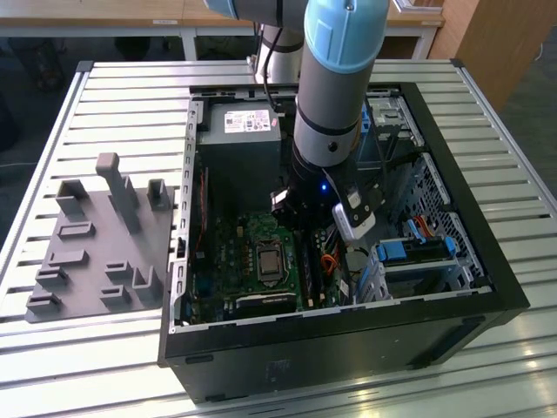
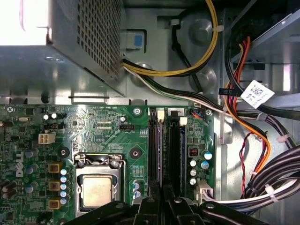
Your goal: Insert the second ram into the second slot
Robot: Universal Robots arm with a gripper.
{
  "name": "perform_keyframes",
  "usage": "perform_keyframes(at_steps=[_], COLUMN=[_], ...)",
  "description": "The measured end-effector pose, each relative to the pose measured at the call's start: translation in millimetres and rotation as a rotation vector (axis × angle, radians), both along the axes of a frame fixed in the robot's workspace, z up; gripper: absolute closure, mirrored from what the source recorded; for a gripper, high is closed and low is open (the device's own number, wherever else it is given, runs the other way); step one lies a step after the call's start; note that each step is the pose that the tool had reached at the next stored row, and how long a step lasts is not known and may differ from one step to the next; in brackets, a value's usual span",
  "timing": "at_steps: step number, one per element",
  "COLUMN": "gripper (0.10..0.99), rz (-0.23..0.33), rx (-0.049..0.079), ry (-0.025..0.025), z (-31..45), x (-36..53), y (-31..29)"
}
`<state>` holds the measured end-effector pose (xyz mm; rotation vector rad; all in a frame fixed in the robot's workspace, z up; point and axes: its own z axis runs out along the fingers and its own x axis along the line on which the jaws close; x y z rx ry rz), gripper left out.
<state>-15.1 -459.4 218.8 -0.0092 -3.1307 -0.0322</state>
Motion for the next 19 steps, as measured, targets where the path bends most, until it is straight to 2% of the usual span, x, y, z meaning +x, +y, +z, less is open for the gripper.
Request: perform_keyframes(at_steps=[19], gripper=[0.949], rz=[0.003], rx=[0.0], ry=[0.0089], z=[-3.4], x=[0.2], y=[-1.3])
